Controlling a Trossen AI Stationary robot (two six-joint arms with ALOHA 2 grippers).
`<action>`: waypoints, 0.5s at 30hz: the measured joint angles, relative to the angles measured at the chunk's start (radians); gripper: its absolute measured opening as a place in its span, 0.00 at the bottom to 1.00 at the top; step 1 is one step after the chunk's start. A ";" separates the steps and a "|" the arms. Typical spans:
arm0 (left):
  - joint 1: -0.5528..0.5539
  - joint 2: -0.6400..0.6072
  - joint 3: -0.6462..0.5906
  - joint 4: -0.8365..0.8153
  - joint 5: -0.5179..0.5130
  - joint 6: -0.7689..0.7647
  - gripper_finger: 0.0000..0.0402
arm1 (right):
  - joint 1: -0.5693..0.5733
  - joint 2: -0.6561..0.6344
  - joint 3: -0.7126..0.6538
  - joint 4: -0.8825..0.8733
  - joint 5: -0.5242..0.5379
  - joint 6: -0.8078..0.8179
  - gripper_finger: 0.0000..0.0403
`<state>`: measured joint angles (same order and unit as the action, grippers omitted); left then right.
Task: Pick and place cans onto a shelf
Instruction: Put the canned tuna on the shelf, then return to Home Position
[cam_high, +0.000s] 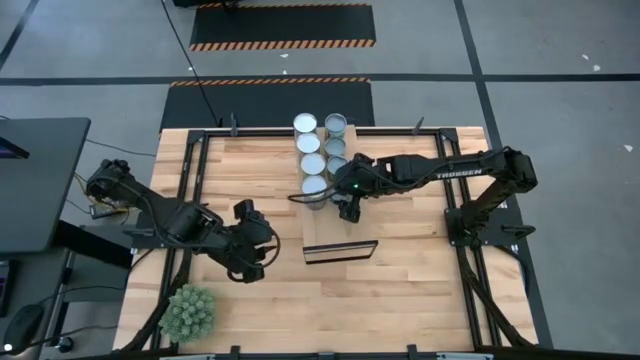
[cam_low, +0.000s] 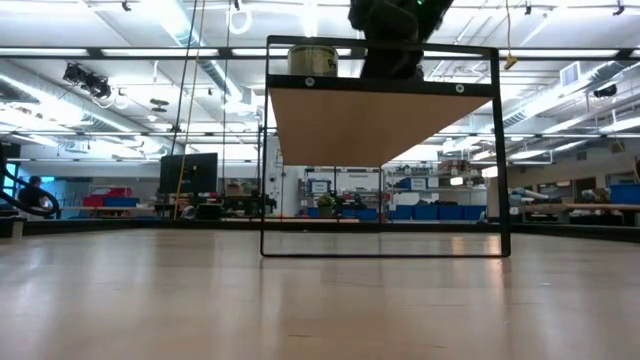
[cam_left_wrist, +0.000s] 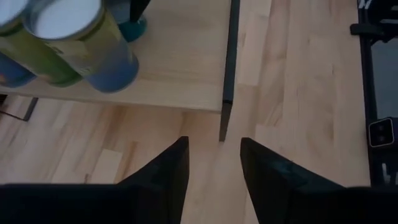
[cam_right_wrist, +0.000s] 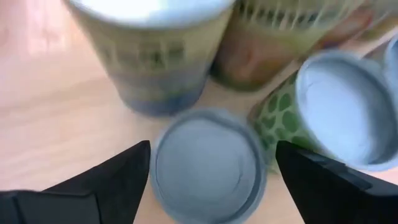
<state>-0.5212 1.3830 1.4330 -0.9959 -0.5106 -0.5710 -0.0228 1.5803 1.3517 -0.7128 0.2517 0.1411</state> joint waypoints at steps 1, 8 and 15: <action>0.000 -0.007 0.000 -0.001 -0.006 0.004 0.37 | 0.000 0.000 0.012 0.002 0.008 -0.004 0.88; 0.000 -0.034 0.000 -0.004 -0.037 0.007 0.35 | 0.009 -0.004 0.095 -0.053 0.018 -0.014 0.88; 0.001 -0.037 0.000 -0.002 -0.049 0.008 0.35 | 0.009 -0.017 0.181 -0.114 0.019 -0.017 0.88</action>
<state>-0.5198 1.3457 1.4330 -0.9981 -0.5600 -0.5632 -0.0135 1.5633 1.5328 -0.8266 0.2712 0.1238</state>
